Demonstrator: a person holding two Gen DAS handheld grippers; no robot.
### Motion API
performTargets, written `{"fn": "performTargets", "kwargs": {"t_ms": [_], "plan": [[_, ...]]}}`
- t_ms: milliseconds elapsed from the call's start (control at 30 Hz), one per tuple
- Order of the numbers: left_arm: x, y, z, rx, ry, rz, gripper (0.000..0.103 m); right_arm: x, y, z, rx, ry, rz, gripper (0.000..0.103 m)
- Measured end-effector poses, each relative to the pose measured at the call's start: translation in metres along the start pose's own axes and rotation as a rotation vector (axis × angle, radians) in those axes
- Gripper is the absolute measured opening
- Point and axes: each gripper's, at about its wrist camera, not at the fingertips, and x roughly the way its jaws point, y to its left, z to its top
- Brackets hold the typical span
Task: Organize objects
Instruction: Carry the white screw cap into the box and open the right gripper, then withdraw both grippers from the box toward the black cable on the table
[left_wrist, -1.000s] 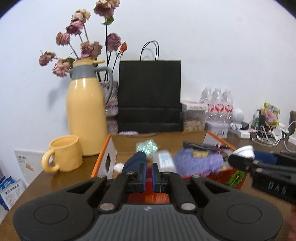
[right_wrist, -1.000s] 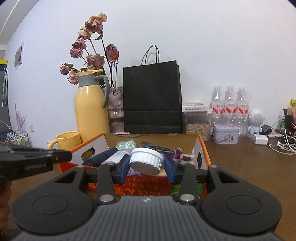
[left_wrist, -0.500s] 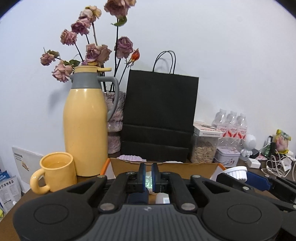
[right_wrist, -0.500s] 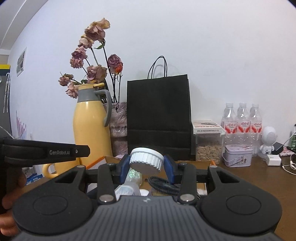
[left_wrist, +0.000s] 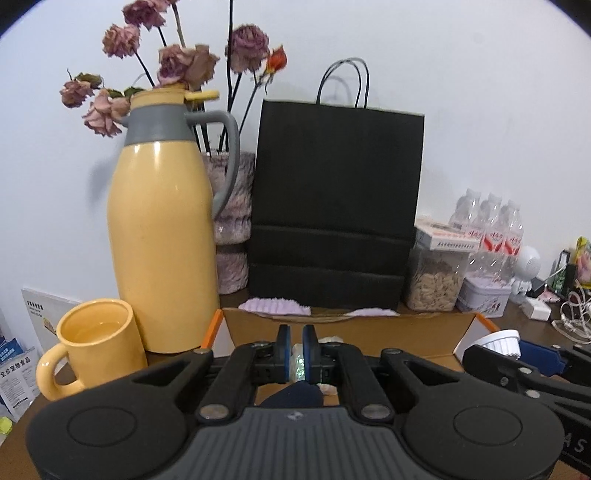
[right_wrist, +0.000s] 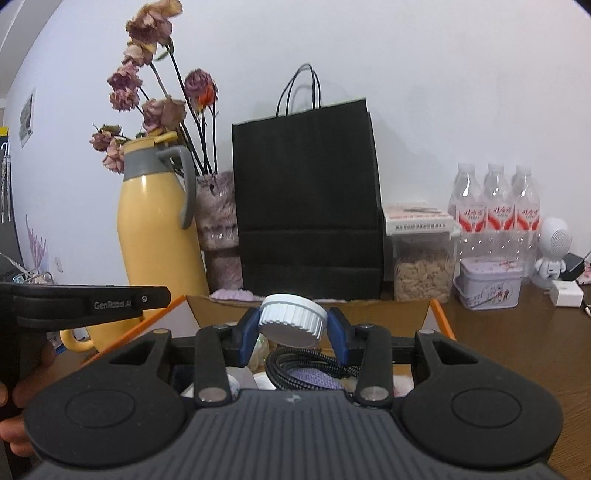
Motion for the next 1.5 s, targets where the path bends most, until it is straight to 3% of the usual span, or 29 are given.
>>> {"fn": "performTargets", "kwargs": {"t_ms": [133,233,267,300,333,367,400,867,1067,1500], "plan": [[0.007,-0.001,-0.005,0.011,0.020,0.009,0.008,0.005,-0.002,-0.004,0.001,0.028,-0.007,0.041],[0.006,0.000,-0.006,0.011,0.016,0.024,0.023,0.007,-0.003,-0.006,0.003,0.046,-0.014,0.043],[0.006,0.000,-0.006,0.011,0.015,0.033,0.051,0.007,-0.003,-0.007,0.001,0.051,-0.019,0.052],[0.006,0.001,-0.007,0.010,0.007,0.042,0.084,0.006,-0.003,-0.007,-0.003,0.055,-0.024,0.072],[0.006,0.001,-0.008,0.005,-0.008,0.052,0.098,0.006,-0.002,-0.007,-0.008,0.054,-0.028,0.083],[0.004,0.002,-0.009,0.000,-0.026,0.062,0.103,0.005,-0.001,-0.008,-0.016,0.050,-0.036,0.098],[0.003,0.002,-0.009,-0.003,-0.034,0.070,0.103,0.004,-0.001,-0.008,-0.025,0.047,-0.037,0.103],[-0.001,0.003,-0.009,-0.010,-0.021,0.071,0.103,0.000,0.005,-0.007,-0.044,0.054,-0.033,0.103],[-0.018,0.005,-0.012,-0.011,-0.057,0.069,0.103,-0.010,0.004,-0.005,-0.036,0.037,-0.041,0.103],[-0.060,0.010,-0.028,-0.008,-0.050,0.058,0.103,-0.053,0.017,-0.005,-0.057,0.020,-0.037,0.103]]}}
